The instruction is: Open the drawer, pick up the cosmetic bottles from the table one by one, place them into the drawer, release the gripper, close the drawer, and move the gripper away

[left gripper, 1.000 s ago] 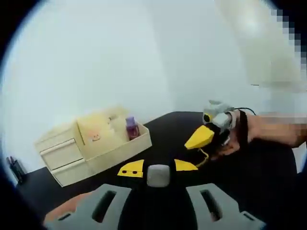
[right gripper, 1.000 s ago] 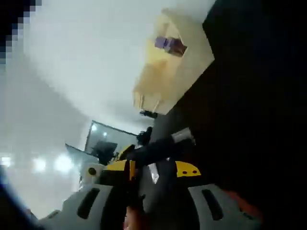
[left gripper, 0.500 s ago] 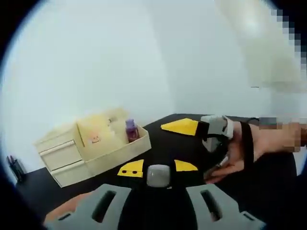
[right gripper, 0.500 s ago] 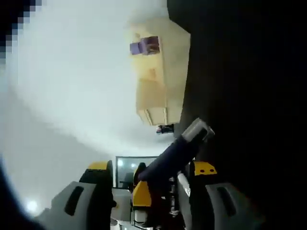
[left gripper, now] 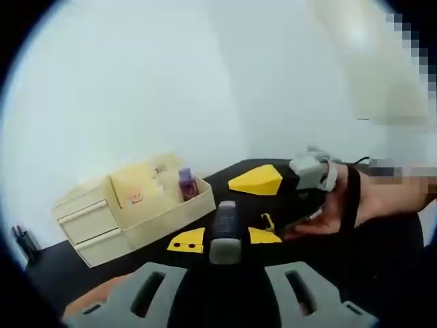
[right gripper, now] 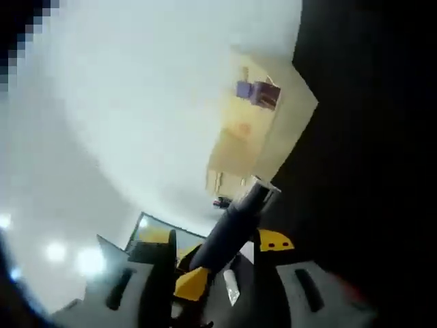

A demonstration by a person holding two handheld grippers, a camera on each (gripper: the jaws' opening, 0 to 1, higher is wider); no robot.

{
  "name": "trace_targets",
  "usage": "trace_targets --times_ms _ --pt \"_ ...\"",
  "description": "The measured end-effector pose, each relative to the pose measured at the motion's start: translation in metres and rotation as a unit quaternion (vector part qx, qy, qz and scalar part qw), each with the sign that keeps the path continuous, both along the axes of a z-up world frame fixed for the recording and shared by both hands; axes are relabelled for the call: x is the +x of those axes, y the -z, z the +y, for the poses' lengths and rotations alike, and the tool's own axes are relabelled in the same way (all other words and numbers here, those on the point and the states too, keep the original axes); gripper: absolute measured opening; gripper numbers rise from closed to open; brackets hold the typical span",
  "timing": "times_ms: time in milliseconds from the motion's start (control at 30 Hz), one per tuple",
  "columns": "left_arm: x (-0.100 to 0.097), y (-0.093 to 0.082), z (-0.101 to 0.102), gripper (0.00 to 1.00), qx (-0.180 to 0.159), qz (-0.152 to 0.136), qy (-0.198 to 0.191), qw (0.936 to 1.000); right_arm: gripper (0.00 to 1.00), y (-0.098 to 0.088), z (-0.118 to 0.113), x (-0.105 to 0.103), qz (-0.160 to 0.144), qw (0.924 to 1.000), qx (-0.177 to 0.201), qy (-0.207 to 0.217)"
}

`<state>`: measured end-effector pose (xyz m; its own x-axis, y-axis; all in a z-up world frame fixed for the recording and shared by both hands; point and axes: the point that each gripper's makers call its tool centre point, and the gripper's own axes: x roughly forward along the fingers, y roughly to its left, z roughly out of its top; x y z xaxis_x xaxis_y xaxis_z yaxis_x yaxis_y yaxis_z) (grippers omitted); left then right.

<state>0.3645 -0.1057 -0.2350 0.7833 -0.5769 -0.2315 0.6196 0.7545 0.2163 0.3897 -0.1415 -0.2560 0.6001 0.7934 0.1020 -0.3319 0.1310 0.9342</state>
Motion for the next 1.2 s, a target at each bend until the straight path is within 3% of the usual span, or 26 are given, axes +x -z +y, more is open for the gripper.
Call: trace_targets --times_ms 167,233,333,367,400,567,600,667,867,967,1100,1200 --pt "-0.001 0.004 -0.004 0.15 0.009 0.003 0.006 0.9999 0.30 0.006 -0.008 0.014 -0.053 0.9972 -0.042 0.030" --pt "-0.001 0.006 -0.006 0.15 0.012 0.005 0.008 0.9999 0.28 -0.007 -0.006 0.022 -0.056 0.9953 -0.064 0.047" --pt "-0.002 0.008 -0.008 0.15 0.016 0.007 0.012 0.9998 0.27 -0.027 -0.018 0.030 -0.102 0.9870 -0.066 0.105" --pt "-0.002 0.009 -0.009 0.15 0.018 0.007 0.012 0.9997 0.26 -0.028 -0.021 0.027 -0.119 0.9839 -0.083 0.104" --pt "-0.003 0.010 -0.010 0.15 0.020 0.007 0.013 0.9997 0.24 -0.016 -0.019 0.020 -0.111 0.9834 -0.114 0.088" --pt "-0.003 0.013 -0.012 0.15 0.028 0.009 0.016 0.9994 0.19 -0.031 -0.019 0.014 -0.180 0.9667 -0.149 0.106" --pt "-0.003 0.014 -0.012 0.15 0.029 0.009 0.016 0.9994 0.19 -0.037 -0.018 0.011 -0.209 0.9586 -0.159 0.110" --pt "-0.003 0.015 -0.012 0.16 0.032 0.010 0.016 0.9993 0.19 -0.039 -0.018 0.009 -0.221 0.9511 -0.184 0.112" --pt "-0.001 0.019 -0.011 0.16 0.047 -0.001 0.013 0.9988 0.17 -0.047 -0.014 0.003 -0.246 0.9433 -0.192 0.112" --pt "0.000 0.020 -0.012 0.16 0.052 -0.008 0.013 0.9986 0.17 -0.051 -0.013 -0.004 -0.271 0.9337 -0.203 0.114" --pt "0.000 0.025 -0.015 0.17 0.054 -0.002 0.020 0.9983 0.16 -0.054 -0.010 -0.010 -0.308 0.9142 -0.237 0.113" --pt "0.000 0.026 -0.018 0.19 0.049 -0.001 0.021 0.9986 0.16 -0.055 -0.003 -0.015 -0.319 0.9079 -0.250 0.106"
